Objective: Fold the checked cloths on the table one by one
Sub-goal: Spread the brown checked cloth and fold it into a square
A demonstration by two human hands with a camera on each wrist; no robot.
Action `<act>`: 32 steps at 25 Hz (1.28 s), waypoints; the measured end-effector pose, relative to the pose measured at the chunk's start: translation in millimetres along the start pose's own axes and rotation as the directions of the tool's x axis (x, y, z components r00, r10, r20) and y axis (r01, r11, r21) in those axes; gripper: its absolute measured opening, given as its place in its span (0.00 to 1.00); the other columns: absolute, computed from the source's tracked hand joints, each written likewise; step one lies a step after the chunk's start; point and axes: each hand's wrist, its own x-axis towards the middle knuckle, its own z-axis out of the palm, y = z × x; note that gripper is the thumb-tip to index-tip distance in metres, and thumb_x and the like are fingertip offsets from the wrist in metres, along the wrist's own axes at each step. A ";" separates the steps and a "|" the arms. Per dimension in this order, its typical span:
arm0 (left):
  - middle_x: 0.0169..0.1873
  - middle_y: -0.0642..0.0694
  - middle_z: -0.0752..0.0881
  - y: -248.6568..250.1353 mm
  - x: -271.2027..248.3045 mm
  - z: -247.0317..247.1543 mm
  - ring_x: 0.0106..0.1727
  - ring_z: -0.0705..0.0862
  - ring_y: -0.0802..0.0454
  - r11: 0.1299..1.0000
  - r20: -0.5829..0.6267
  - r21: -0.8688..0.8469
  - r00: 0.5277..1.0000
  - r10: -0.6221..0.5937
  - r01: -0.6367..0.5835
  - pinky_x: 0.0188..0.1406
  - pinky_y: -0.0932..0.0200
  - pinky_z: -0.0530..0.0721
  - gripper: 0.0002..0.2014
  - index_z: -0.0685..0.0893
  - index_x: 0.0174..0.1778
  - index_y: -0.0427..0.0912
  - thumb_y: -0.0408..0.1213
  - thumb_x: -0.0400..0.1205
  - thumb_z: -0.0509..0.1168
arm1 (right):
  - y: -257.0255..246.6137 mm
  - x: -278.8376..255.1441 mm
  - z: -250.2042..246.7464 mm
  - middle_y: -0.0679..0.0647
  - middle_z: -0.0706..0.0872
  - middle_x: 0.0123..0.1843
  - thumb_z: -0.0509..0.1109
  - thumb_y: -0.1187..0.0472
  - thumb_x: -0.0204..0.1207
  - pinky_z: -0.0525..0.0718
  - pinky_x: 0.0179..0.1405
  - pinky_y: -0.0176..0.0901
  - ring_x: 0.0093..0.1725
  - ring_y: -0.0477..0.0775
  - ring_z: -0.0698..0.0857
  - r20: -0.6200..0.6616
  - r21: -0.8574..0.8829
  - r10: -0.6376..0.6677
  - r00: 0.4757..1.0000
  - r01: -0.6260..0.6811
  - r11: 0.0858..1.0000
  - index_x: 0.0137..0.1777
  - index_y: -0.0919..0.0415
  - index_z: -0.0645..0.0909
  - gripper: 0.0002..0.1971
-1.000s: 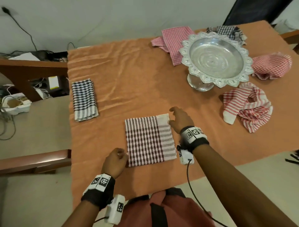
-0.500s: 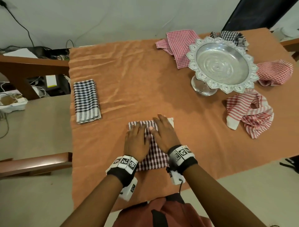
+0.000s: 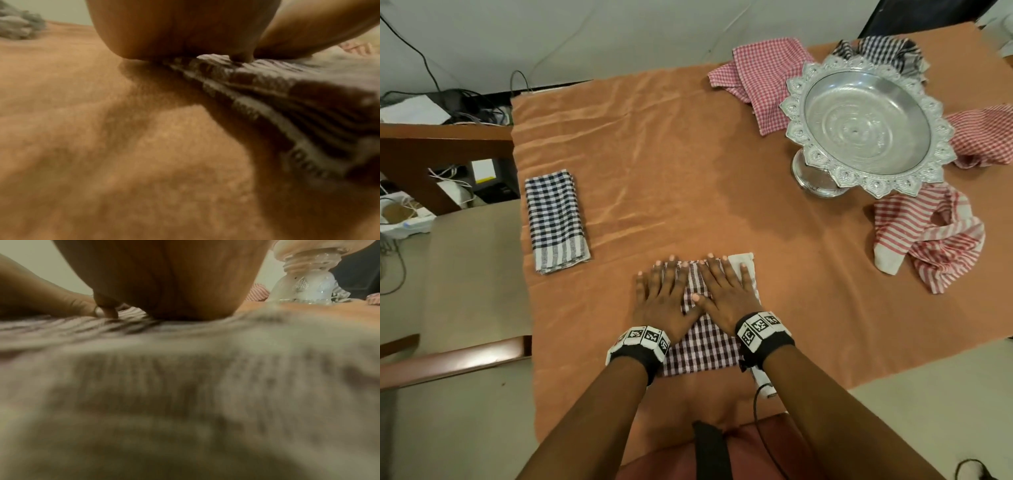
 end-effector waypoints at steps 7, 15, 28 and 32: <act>0.75 0.51 0.18 -2.2 2.6 -2.0 0.76 0.19 0.41 0.992 0.017 -0.068 0.994 -0.108 0.109 0.75 0.32 0.25 0.54 0.21 0.77 0.55 0.84 0.65 0.35 | 11.3 -10.1 3.3 0.45 0.27 0.83 0.35 0.31 0.79 0.23 0.77 0.61 0.82 0.62 0.27 -0.067 0.043 0.301 0.951 -0.298 0.953 0.83 0.43 0.32 0.35; 0.79 0.45 0.24 -0.8 -9.2 -15.4 0.80 0.24 0.40 0.996 -0.090 -0.076 0.994 -0.055 0.048 0.69 0.38 0.16 0.41 0.34 0.83 0.52 0.69 0.80 0.42 | 7.2 -28.5 -31.2 0.49 0.30 0.84 0.35 0.30 0.78 0.28 0.77 0.64 0.82 0.60 0.28 -0.098 0.086 0.241 0.966 -0.233 0.969 0.84 0.44 0.38 0.36; 0.79 0.49 0.24 9.3 -63.4 40.5 0.78 0.22 0.47 0.991 0.041 0.049 0.992 0.124 -0.125 0.78 0.39 0.27 0.37 0.24 0.77 0.53 0.67 0.78 0.29 | -17.4 -90.4 48.7 0.44 0.27 0.82 0.31 0.30 0.75 0.22 0.76 0.57 0.81 0.52 0.26 -0.011 0.061 0.175 0.985 -0.174 0.983 0.80 0.44 0.28 0.37; 0.77 0.48 0.22 12.0 -62.5 40.2 0.79 0.22 0.46 0.994 0.038 0.063 0.995 0.089 -0.091 0.76 0.38 0.24 0.41 0.25 0.78 0.53 0.73 0.77 0.32 | 6.2 -107.2 47.8 0.43 0.29 0.82 0.36 0.30 0.78 0.26 0.77 0.63 0.82 0.59 0.29 -0.025 0.061 0.334 0.942 -0.332 0.941 0.81 0.44 0.28 0.37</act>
